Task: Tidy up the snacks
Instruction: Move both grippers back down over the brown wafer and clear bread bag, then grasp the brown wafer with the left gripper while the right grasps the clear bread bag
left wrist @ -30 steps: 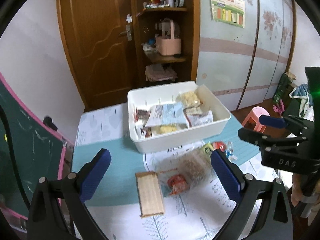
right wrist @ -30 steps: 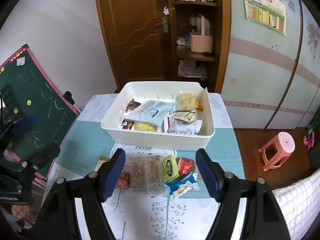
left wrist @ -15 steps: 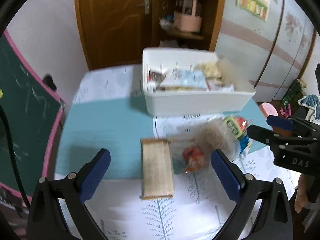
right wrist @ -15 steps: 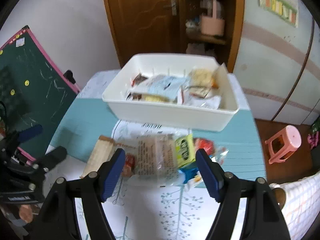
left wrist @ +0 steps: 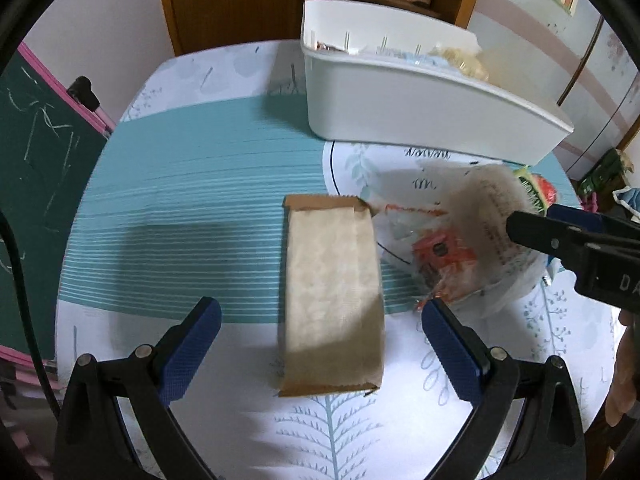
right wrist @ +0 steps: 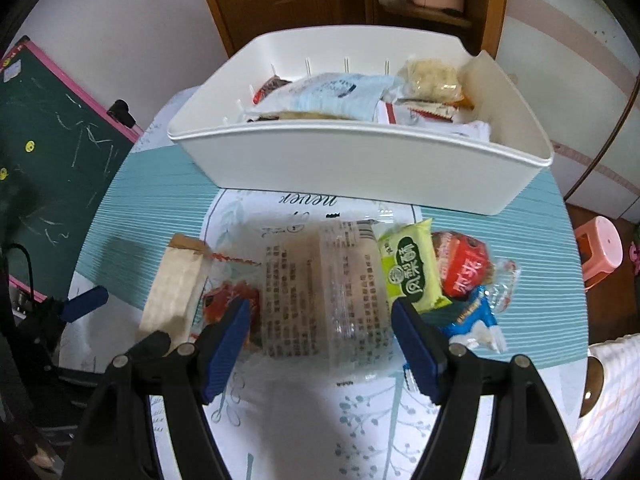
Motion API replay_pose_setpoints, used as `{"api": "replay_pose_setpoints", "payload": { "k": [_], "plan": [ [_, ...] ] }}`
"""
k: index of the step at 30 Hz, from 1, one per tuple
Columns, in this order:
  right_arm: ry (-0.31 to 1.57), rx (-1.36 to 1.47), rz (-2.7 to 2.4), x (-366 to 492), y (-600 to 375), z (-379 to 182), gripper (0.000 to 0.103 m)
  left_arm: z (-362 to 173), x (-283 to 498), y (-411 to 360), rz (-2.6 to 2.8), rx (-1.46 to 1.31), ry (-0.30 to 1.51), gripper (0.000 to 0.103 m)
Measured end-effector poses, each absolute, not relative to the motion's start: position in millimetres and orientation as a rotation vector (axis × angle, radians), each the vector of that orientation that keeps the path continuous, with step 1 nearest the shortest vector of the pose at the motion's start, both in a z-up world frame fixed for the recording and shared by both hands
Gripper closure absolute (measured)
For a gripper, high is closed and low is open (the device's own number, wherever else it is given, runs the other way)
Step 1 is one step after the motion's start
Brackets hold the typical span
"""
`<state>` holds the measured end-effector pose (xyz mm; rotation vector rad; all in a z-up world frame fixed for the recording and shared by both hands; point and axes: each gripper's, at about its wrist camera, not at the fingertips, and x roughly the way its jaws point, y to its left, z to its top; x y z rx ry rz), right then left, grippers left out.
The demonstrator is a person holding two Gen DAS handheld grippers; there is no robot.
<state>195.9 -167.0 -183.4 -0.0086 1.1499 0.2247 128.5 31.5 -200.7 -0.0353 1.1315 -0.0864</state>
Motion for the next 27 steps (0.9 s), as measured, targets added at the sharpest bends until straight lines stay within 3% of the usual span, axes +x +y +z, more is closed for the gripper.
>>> {"api": "replay_pose_setpoints", "payload": {
  "k": [6, 17, 27],
  "plan": [
    [1.170, -0.036, 0.208, 208.1, -160.5, -198.0, 0.030, -213.9, 138.3, 27.3, -0.090, -0.038, 1.157, 0.003],
    [1.197, -0.043, 0.225, 223.9, -153.7, -214.3, 0.019, -219.0, 147.9, 30.5, -0.122, -0.106, 1.179, 0.003],
    [1.179, -0.079, 0.228, 222.3, -149.5, -216.6, 0.022, -223.9, 148.1, 41.1, -0.083, -0.124, 1.188, 0.003]
  ]
}}
